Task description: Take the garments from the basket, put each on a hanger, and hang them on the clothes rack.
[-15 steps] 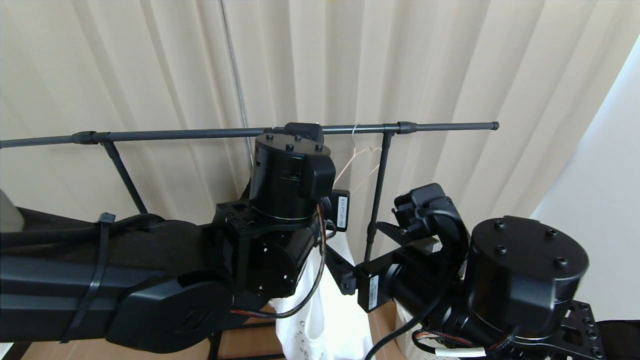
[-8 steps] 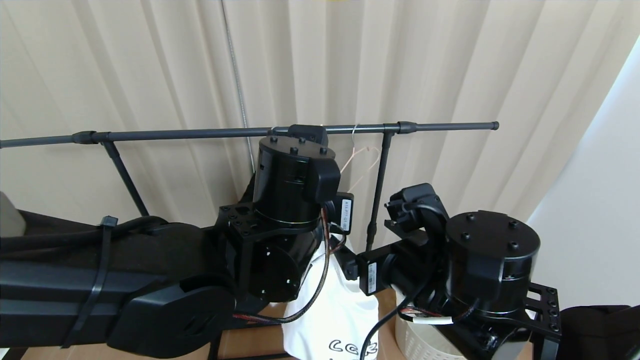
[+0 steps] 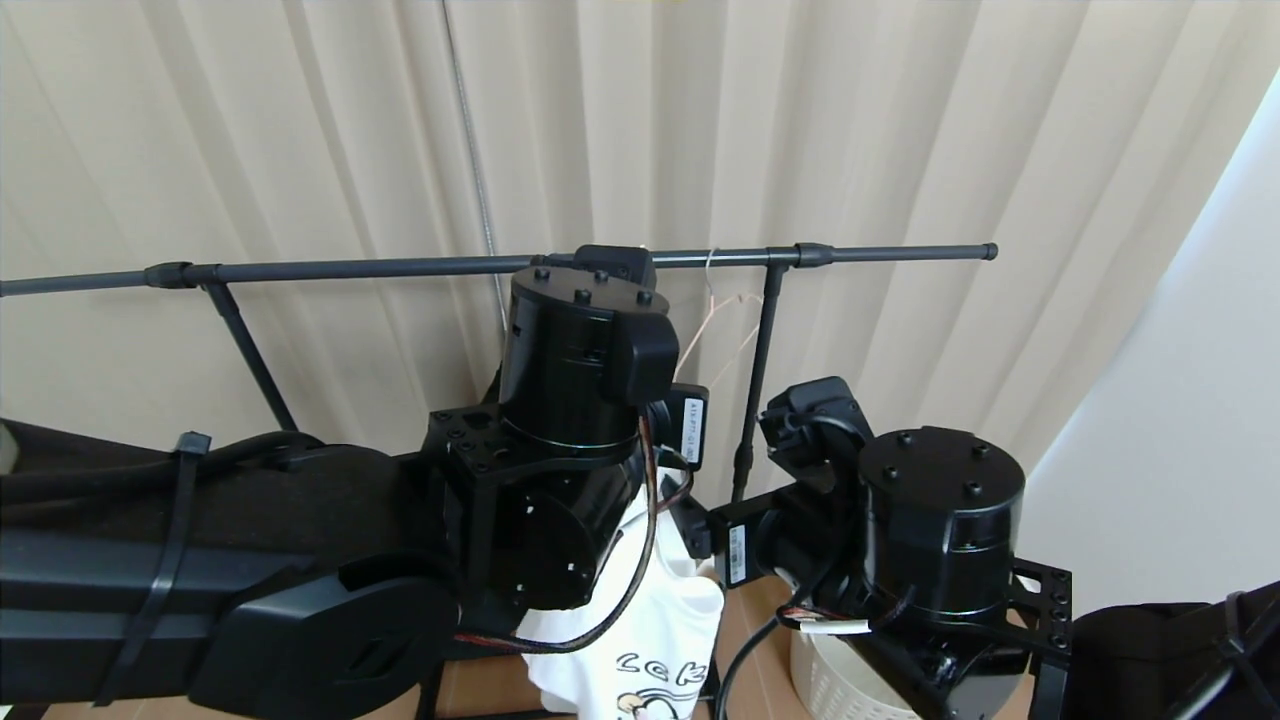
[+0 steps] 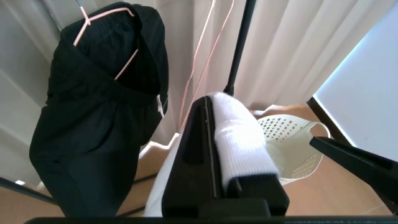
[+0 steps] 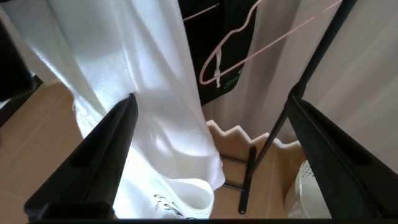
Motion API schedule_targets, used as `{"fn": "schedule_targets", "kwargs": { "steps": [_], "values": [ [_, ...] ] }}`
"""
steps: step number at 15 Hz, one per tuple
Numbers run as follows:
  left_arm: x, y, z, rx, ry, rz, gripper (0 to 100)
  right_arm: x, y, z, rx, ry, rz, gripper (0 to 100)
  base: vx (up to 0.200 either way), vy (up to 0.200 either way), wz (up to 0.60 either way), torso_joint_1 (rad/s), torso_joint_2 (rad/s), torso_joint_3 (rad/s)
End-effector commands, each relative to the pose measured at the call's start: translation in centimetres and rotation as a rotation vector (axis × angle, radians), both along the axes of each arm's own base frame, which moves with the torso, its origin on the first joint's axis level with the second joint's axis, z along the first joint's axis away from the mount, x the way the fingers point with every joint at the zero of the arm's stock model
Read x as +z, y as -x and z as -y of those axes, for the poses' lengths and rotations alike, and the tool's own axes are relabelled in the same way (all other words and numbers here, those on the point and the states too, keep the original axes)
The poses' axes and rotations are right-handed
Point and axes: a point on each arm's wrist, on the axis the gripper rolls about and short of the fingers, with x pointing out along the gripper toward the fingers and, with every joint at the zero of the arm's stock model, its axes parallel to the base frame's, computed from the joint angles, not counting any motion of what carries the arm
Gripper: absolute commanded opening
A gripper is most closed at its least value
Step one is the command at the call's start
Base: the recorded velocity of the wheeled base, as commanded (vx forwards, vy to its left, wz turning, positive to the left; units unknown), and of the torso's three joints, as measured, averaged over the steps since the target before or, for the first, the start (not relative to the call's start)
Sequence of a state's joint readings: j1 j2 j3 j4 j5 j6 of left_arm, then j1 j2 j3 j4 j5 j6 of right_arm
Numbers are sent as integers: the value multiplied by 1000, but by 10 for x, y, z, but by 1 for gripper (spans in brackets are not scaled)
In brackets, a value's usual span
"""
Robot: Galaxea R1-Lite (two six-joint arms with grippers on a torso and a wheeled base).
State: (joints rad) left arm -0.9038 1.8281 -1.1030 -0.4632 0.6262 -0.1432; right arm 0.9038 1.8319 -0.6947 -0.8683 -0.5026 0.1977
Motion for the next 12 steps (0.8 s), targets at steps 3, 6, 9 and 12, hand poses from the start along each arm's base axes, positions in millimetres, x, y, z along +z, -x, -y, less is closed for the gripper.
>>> {"fn": "schedule_targets", "kwargs": {
  "steps": [3, 6, 9, 12],
  "values": [
    [3, 1, -2, 1, 6, 2, 0, 7, 6, 3, 18, -39, 30, 100, 0, 0, 0, 0, 0, 0],
    [1, 0, -1, 1, 3, 0, 0, 14, 10, 2, 30, -70, 53, 100, 0, 0, 0, 0, 0, 0],
    [-1, 0, 1, -1, -3, -5, 0, 18, 19, -3, 62, -94, 68, 100, 0, 0, 0, 0, 0, 0],
    [-4, 0, 5, -7, -8, -9, 0, 18, 19, -7, 66, -96, 68, 100, 0, 0, 0, 0, 0, 0]
  ]
}}
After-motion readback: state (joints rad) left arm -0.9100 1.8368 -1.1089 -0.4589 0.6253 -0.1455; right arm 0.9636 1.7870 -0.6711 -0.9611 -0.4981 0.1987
